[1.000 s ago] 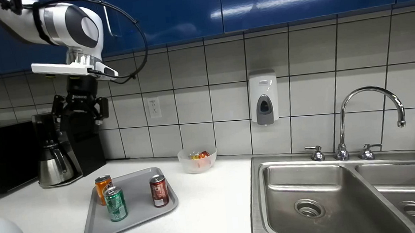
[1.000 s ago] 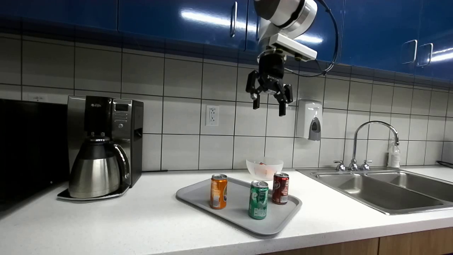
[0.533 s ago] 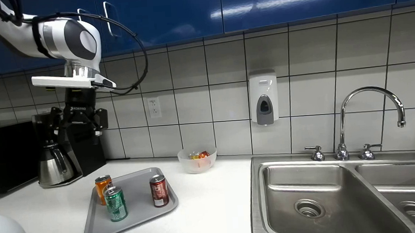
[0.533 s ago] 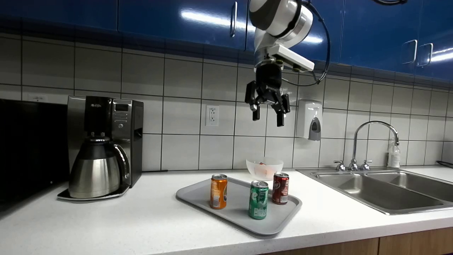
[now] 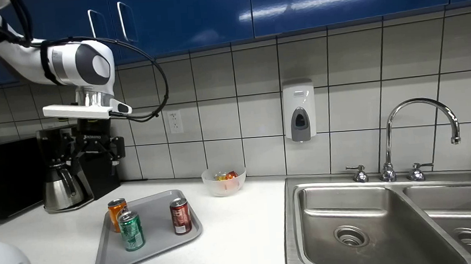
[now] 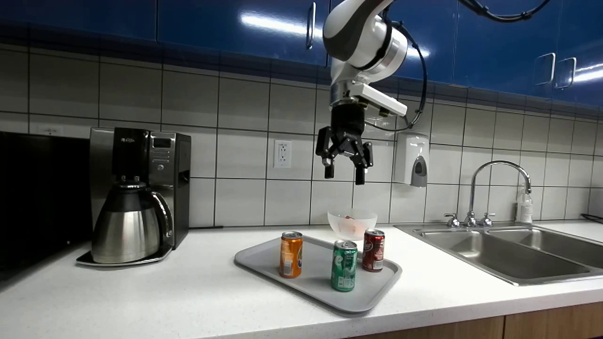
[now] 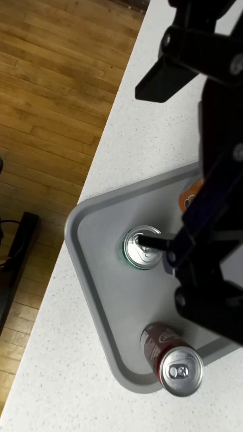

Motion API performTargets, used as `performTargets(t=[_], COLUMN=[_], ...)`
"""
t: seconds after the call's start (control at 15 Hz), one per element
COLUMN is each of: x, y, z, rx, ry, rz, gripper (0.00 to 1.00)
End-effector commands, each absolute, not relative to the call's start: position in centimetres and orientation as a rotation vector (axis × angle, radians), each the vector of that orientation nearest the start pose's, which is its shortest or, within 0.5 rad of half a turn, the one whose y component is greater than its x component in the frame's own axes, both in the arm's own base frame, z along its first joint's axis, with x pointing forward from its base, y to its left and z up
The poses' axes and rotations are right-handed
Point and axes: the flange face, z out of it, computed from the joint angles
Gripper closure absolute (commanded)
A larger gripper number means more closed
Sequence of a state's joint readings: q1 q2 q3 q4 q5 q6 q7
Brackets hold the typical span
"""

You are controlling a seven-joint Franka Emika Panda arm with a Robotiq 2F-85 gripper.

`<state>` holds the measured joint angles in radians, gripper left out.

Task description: Remove the cans from the grey tray.

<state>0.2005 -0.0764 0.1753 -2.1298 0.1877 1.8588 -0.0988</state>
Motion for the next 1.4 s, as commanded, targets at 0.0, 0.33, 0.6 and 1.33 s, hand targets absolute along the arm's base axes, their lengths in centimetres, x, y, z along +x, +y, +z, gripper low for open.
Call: performTargets(t=[0.0,0.33,0.6,1.33], x=[46.8,47.4,48.1,50.4], y=[21.4,23.4,24.6,26.8], z=[41.3,38.7,36.5,31.3], rx=[-2.914,-2.904,-2.905,-2.939], ry=[-0.655,-0.681,-0.696,-0.708], rz=[0.275,0.235,0.186,0.126], gripper=[0.0,0.0,0.0,0.0])
